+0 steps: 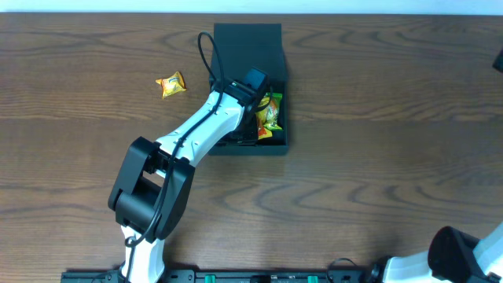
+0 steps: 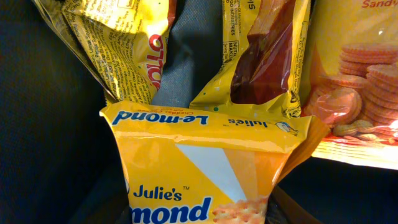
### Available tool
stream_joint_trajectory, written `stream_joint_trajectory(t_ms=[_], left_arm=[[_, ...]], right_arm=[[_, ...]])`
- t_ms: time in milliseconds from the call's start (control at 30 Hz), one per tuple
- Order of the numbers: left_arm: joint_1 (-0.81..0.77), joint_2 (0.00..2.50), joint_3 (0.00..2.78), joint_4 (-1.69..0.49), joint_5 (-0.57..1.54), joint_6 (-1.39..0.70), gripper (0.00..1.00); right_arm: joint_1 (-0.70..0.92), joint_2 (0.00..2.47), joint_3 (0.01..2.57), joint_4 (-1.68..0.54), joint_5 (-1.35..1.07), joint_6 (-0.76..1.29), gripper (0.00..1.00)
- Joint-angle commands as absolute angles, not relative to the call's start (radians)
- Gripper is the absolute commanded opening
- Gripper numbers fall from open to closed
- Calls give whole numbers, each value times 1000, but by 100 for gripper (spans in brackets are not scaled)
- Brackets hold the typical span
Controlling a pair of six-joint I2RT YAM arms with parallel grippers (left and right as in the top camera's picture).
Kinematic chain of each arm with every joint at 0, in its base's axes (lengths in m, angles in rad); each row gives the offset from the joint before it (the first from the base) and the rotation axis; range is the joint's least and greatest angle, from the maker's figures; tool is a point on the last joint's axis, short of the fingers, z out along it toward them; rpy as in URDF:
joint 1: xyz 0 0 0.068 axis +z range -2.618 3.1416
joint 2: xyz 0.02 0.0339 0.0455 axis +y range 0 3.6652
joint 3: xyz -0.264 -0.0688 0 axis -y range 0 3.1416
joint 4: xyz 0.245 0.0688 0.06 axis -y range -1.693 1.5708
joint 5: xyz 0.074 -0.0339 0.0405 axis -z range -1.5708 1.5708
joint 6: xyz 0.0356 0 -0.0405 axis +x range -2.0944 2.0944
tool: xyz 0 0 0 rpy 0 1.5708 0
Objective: Pack container
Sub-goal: 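Carry the Julie's packet with the left gripper into the box, then lower the packet among the others and open the left gripper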
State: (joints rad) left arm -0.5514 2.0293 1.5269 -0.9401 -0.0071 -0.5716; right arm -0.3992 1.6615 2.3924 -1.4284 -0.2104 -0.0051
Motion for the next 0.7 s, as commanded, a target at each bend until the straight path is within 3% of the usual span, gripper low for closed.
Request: stream_joint_trajectory(t_ms=[0, 233, 400, 667], left_arm=[[-548, 2033, 1522, -957, -18, -556, 44], [-548, 2033, 1523, -978, 67, -553, 29], [-548, 2033, 1549, -1005, 79, -516, 25], [-548, 2033, 1670, -1034, 47, -426, 35]], right_arm=[[-405, 1661, 2392, -1429, -222, -16, 2], [-405, 1661, 2392, -1429, -222, -16, 1], [-405, 1661, 2392, -1428, -222, -16, 1], [-405, 1661, 2392, -1427, -222, -16, 2]])
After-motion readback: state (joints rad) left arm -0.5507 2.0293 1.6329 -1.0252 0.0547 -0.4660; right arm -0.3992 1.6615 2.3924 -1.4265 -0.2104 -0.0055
